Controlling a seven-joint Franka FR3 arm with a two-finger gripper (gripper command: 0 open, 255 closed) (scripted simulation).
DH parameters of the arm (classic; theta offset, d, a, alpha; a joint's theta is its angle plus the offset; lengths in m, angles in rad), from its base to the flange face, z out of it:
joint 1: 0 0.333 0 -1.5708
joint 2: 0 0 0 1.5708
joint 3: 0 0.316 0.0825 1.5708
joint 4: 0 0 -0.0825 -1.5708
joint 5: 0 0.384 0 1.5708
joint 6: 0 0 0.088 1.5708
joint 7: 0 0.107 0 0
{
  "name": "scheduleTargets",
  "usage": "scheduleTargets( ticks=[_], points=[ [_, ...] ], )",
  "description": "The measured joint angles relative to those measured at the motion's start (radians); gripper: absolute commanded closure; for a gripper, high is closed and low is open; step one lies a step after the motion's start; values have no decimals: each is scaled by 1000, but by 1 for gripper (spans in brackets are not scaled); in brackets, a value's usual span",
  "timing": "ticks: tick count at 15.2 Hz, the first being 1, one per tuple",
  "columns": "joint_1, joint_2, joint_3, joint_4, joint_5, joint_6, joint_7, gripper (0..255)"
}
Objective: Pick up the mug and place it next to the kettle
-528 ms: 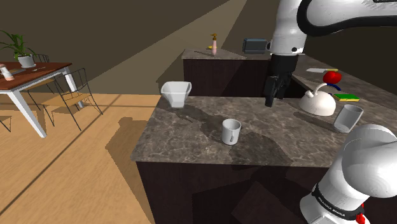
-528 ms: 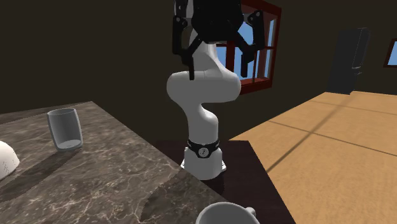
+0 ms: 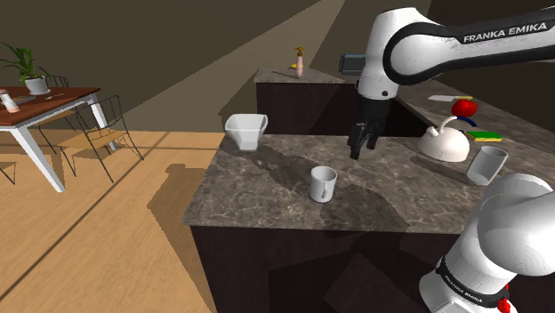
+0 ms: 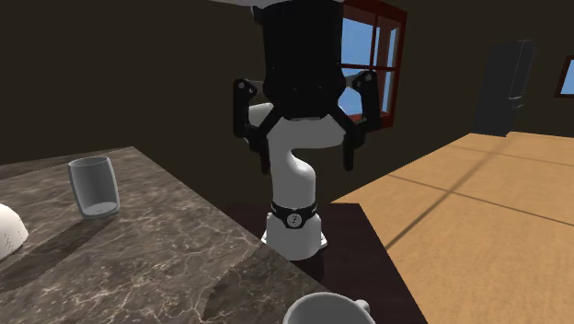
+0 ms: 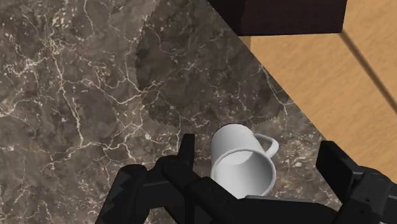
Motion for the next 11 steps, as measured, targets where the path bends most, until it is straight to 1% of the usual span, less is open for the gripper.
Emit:
scheduleTargets(
  ticks=[5,9,11],
  points=[
    [-4,134,-16,-44,2,217,-22,0],
    [-6,282,-36,-31,11,383,-50,0],
    [-4,340,-41,-25,18,448,-59,0]
  ],
)
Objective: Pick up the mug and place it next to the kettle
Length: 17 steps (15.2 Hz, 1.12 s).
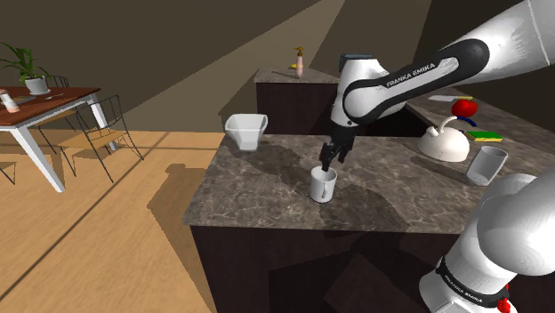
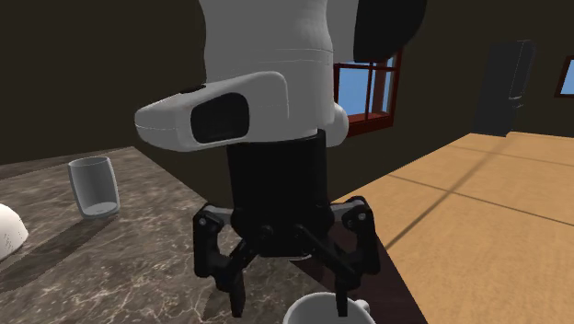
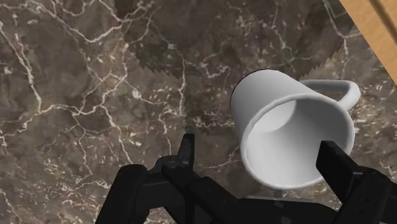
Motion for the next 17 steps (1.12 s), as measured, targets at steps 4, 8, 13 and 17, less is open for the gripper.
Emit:
scheduleTargets(
  ticks=[4,8,13,17],
  points=[
    [1,51,-5,-18,7,75,-12,0],
    [5,90,-6,-40,15,136,-17,0],
    [6,98,-6,-43,16,148,-19,0],
    [6,98,-6,-43,16,148,-19,255]
  ],
)
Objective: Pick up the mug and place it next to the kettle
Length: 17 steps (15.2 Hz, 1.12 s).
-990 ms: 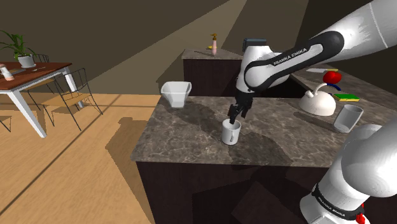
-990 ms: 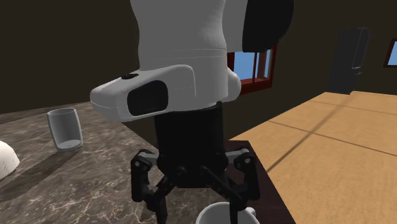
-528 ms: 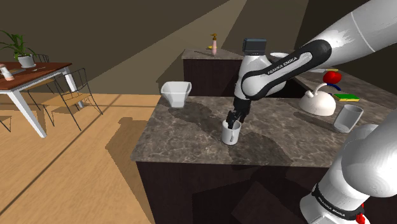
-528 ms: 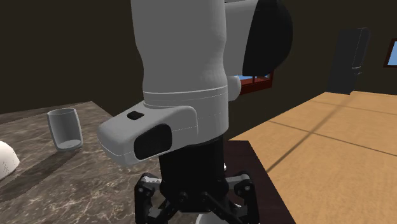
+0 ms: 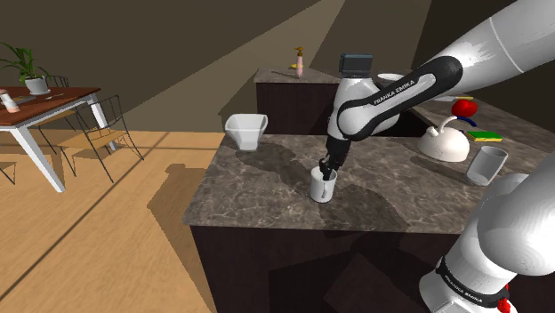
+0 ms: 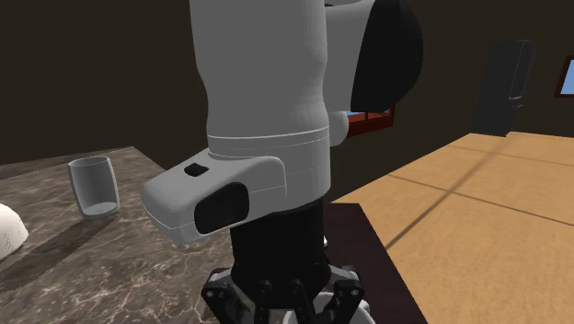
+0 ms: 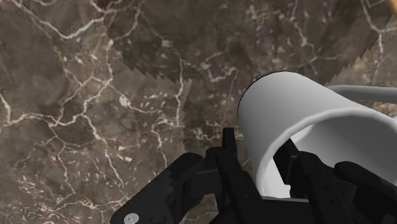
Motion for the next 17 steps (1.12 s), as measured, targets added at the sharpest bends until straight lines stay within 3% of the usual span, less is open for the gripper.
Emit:
scheduleTargets(
  ticks=[9,17],
  points=[
    [-1,-5,0,2,-1,-7,1,255],
    [-6,-73,3,52,-14,-124,15,255]
  ],
)
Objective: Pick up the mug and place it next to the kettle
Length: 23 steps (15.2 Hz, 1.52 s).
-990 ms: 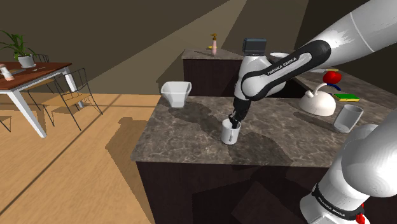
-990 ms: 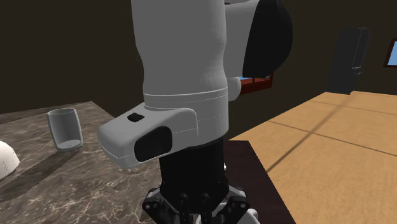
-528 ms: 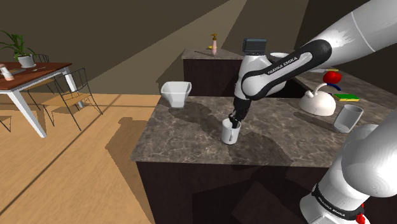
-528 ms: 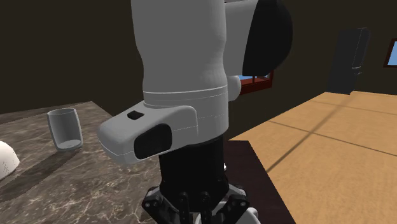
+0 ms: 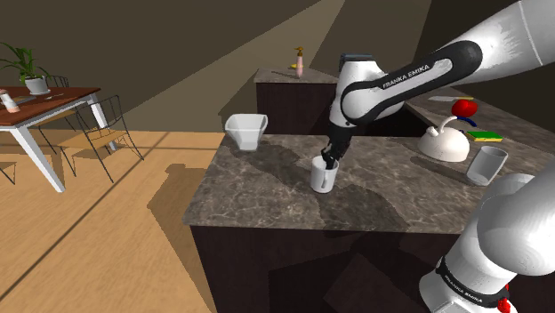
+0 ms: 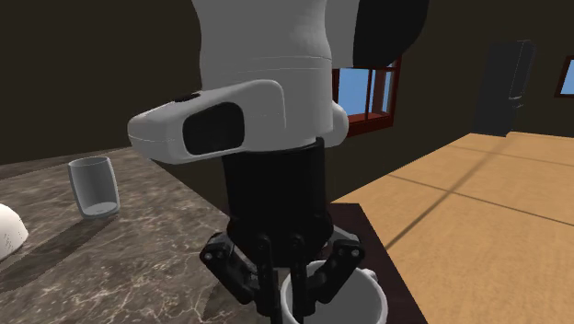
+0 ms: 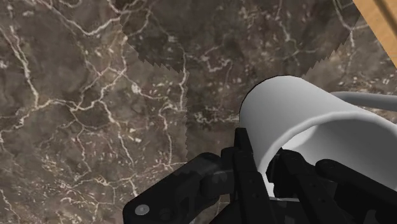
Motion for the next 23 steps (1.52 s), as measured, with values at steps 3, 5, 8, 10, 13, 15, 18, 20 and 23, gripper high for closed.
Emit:
scheduleTargets(
  ticks=[3,5,8,10,13,15,18,20,23],
  points=[
    [1,-17,4,25,-2,-42,9,255],
    [-2,-36,3,39,-6,-75,9,255],
    [-2,-50,4,69,-8,-118,14,255],
    [-4,-61,4,91,-10,-152,14,255],
    [-3,-72,5,118,-11,-190,19,255],
    [-3,-82,7,138,-12,-219,23,255],
    [-4,-94,7,170,-14,-263,25,255],
    [-4,-99,8,192,-14,-290,27,255],
    [-4,-104,8,230,-16,-333,30,255]
  ],
)
